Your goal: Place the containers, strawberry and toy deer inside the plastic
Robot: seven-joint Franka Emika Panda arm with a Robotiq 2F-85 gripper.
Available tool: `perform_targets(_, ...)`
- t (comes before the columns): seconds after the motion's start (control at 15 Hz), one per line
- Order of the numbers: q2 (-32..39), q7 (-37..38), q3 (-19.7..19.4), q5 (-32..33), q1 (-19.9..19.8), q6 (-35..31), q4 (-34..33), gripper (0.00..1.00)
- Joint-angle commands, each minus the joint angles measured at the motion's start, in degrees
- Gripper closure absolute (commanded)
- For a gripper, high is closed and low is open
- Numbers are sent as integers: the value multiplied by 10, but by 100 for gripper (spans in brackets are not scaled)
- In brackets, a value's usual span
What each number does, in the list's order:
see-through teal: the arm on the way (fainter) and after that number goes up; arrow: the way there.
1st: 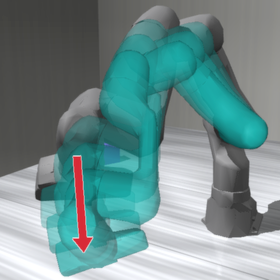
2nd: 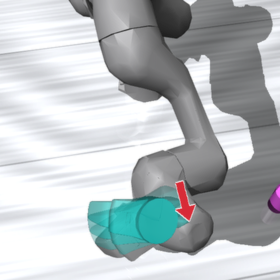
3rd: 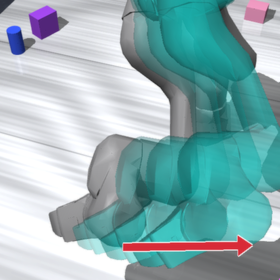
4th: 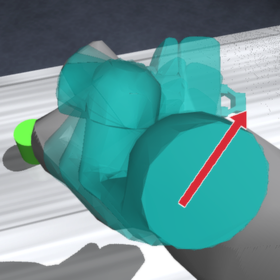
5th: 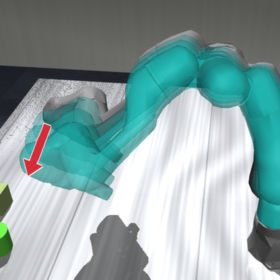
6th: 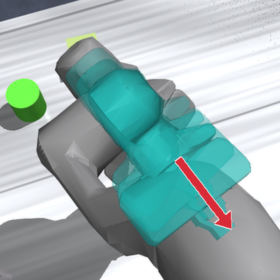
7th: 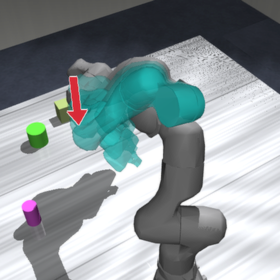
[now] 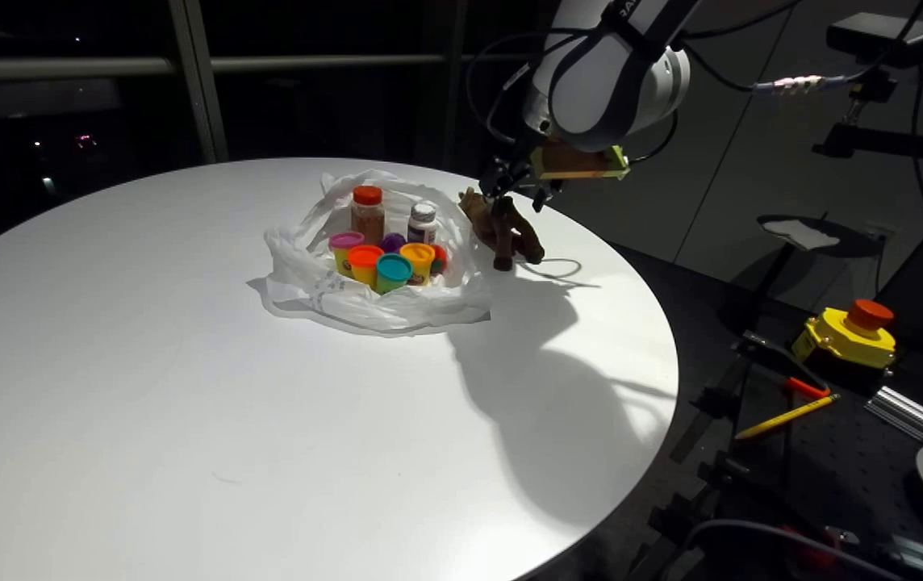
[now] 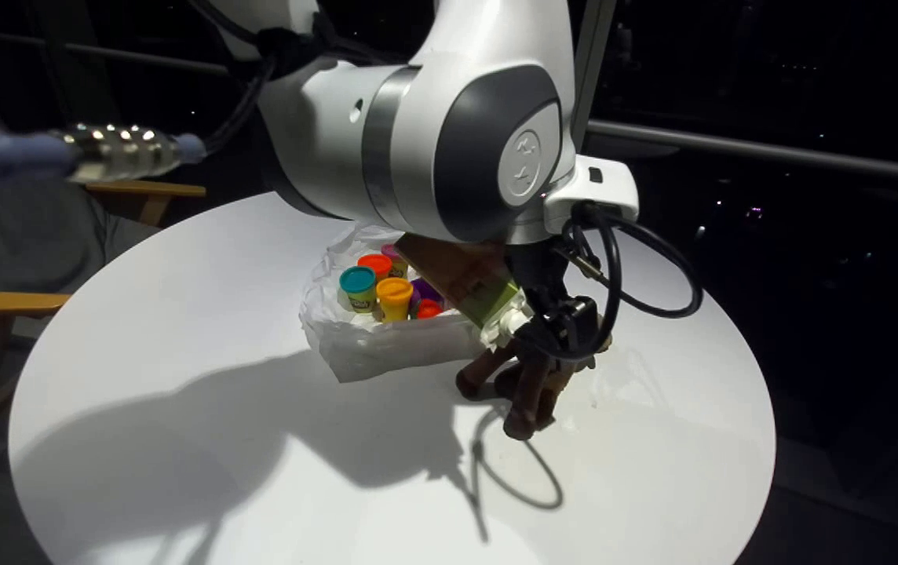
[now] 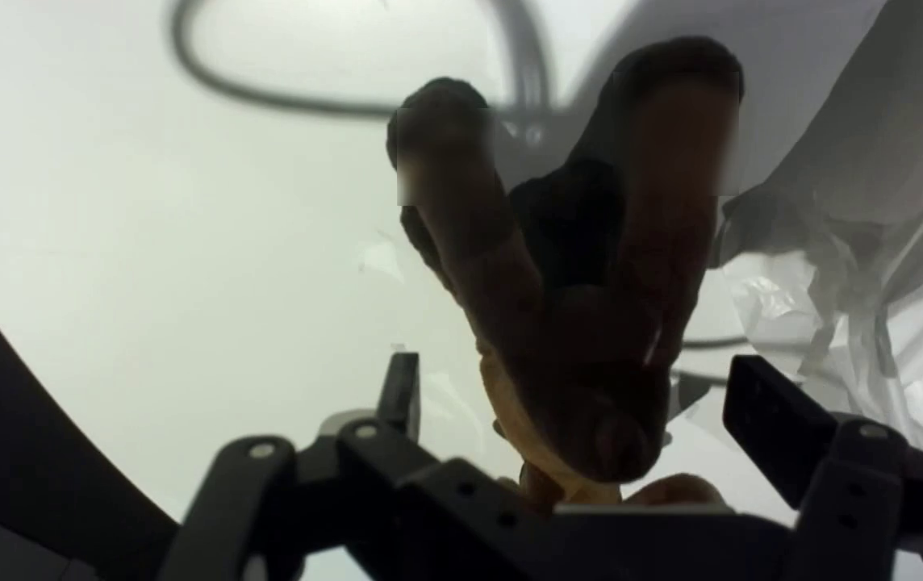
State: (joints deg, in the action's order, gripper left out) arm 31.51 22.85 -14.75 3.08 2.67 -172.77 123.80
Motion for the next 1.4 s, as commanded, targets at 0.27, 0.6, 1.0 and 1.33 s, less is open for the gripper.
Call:
perform_targets(0.27, 16, -88, 73, -59, -59, -12, -29, 66)
perform_targets(0.6, 30, -104, 78, -62, -58, -2, -29, 98)
perform_targets(1.0, -48, -31, -119, -11, 93, 19, 24, 97)
perform_targets(1.33, -146, 36, -311, 88, 277, 63, 74, 97)
